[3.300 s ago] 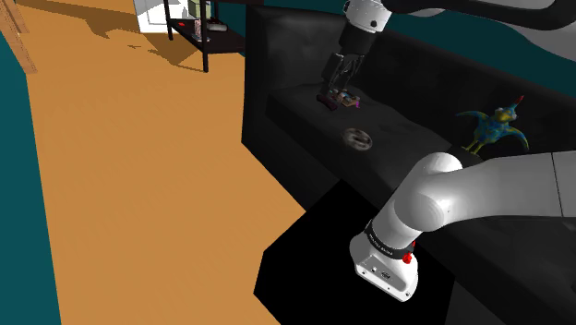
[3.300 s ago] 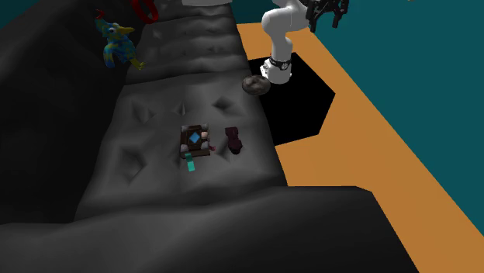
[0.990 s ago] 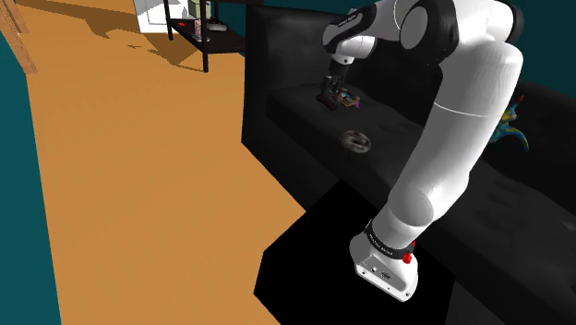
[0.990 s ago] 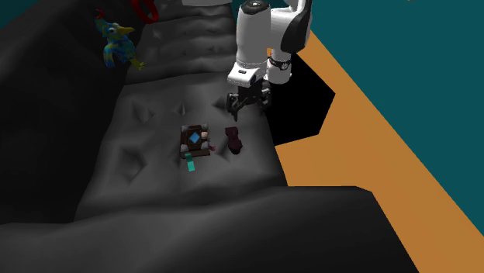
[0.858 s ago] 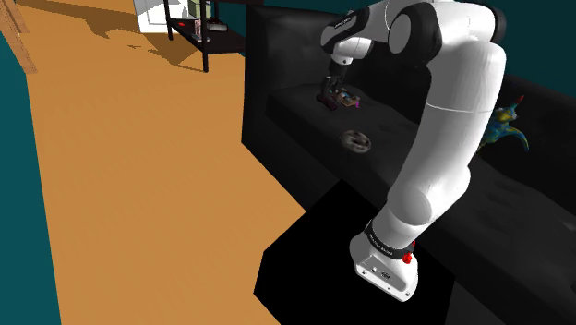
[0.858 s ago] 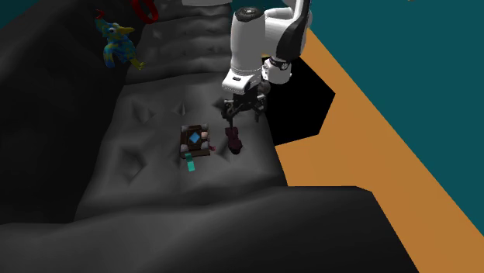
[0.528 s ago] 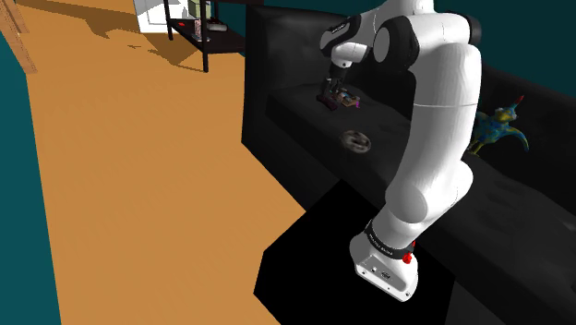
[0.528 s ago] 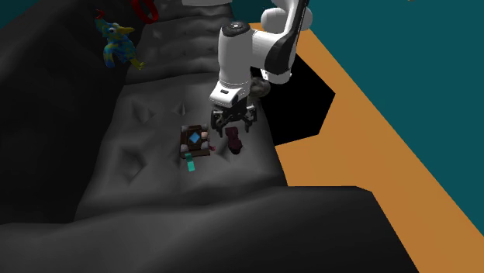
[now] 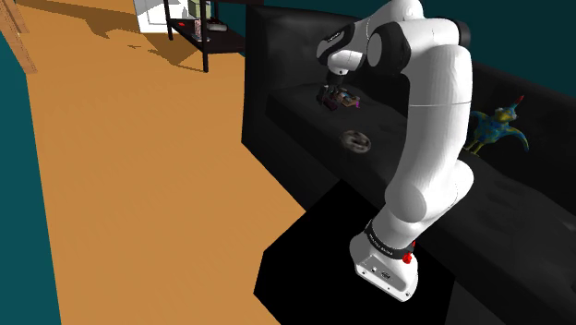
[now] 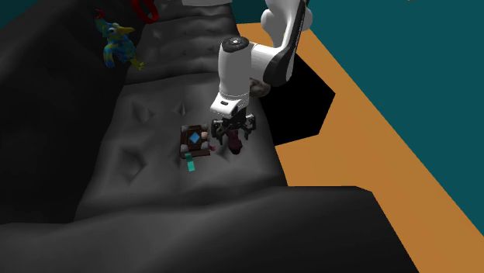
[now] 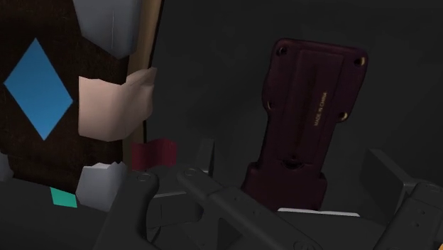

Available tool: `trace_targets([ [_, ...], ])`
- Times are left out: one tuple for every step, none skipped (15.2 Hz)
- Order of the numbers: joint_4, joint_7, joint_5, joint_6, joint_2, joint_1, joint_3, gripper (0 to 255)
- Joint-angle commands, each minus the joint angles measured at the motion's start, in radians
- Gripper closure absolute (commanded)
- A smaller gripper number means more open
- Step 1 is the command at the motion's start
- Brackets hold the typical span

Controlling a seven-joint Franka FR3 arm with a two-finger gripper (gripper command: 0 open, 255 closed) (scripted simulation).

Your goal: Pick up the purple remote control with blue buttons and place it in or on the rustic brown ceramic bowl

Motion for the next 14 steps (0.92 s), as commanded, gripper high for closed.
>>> trace_targets([
  [0.000, -0.001, 0.001, 0.002, 0.002, -0.001, 0.001, 0],
  [0.000, -0.001, 0.001, 0.002, 0.002, -0.001, 0.001, 0],
  [0.000, -0.001, 0.001, 0.002, 0.002, -0.001, 0.001, 0],
  [0.000, -0.001, 0.001, 0.002, 0.002, -0.001, 0.001, 0],
  [0.000, -0.001, 0.001, 0.002, 0.002, -0.001, 0.001, 0],
  [0.000, -0.001, 0.001, 0.002, 0.002, -0.001, 0.001, 255],
  [0.000, -0.001, 0.001, 0.002, 0.002, -0.001, 0.001, 255],
  [0.000, -0.001, 0.001, 0.002, 0.002, -0.001, 0.001, 255],
  [0.000, -0.001, 0.001, 0.002, 0.002, -0.001, 0.000, 255],
  [0.000, -0.001, 0.001, 0.002, 0.001, -0.001, 0.000, 255],
  [0.000, -0.001, 0.001, 0.002, 0.002, -0.001, 0.000, 255],
  [0.000, -0.001, 0.001, 0.002, 0.002, -0.001, 0.000, 255],
  [0.000, -0.001, 0.001, 0.002, 0.002, -0.001, 0.000, 255],
  [0.000, -0.001, 0.001, 0.002, 0.002, -0.001, 0.000, 255],
])
